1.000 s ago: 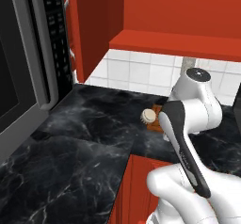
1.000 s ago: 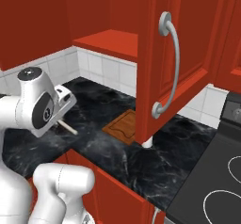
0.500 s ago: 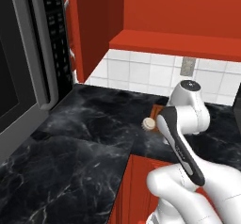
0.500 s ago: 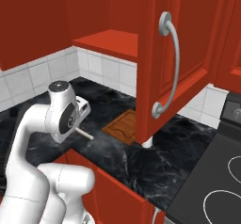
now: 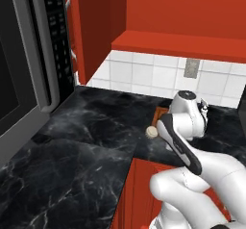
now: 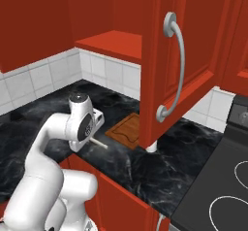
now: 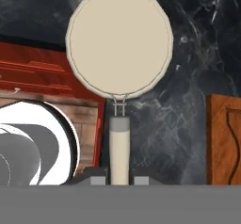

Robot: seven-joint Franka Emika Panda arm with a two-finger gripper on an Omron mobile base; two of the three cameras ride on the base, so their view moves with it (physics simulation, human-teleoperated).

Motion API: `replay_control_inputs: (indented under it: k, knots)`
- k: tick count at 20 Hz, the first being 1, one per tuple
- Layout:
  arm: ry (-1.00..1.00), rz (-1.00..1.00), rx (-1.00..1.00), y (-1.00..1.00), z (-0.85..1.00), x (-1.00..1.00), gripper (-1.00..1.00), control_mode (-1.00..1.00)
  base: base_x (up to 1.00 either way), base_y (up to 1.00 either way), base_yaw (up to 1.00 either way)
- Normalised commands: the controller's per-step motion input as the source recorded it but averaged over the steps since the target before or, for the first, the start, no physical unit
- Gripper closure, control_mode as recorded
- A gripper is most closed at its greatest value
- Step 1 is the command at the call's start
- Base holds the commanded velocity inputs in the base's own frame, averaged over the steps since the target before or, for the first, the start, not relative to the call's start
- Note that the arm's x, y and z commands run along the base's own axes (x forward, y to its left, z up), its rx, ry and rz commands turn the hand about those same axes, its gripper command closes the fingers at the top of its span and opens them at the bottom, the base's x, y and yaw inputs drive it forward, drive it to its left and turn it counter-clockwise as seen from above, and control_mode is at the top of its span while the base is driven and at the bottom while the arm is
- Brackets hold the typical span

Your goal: Grab the spray bottle from the cabinet, then place it next to the cutting board for sanitizing. Then grab the dish brush from the countertop next to the sink and place it next to the cutting board.

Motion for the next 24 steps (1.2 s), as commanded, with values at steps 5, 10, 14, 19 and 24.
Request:
replay_control_inputs:
  k: [5,10,14,19,24]
  knots:
    - [0.06,0.00,-0.02,-0.16,-0.38,0.58,1.00,-1.00,0.00,0.00,0.00]
    - [0.11,0.00,-0.01,-0.08,-0.30,0.46,1.00,-1.00,0.00,0.00,0.00]
    - [0.12,0.00,0.00,-0.13,-0.22,0.40,1.00,-1.00,0.00,0.00,0.00]
    - [0.14,0.00,0.00,-0.05,-0.22,0.48,1.00,-1.00,0.00,0.00,0.00]
    - [0.11,0.00,0.00,-0.08,-0.30,0.34,1.00,-1.00,0.00,0.00,0.00]
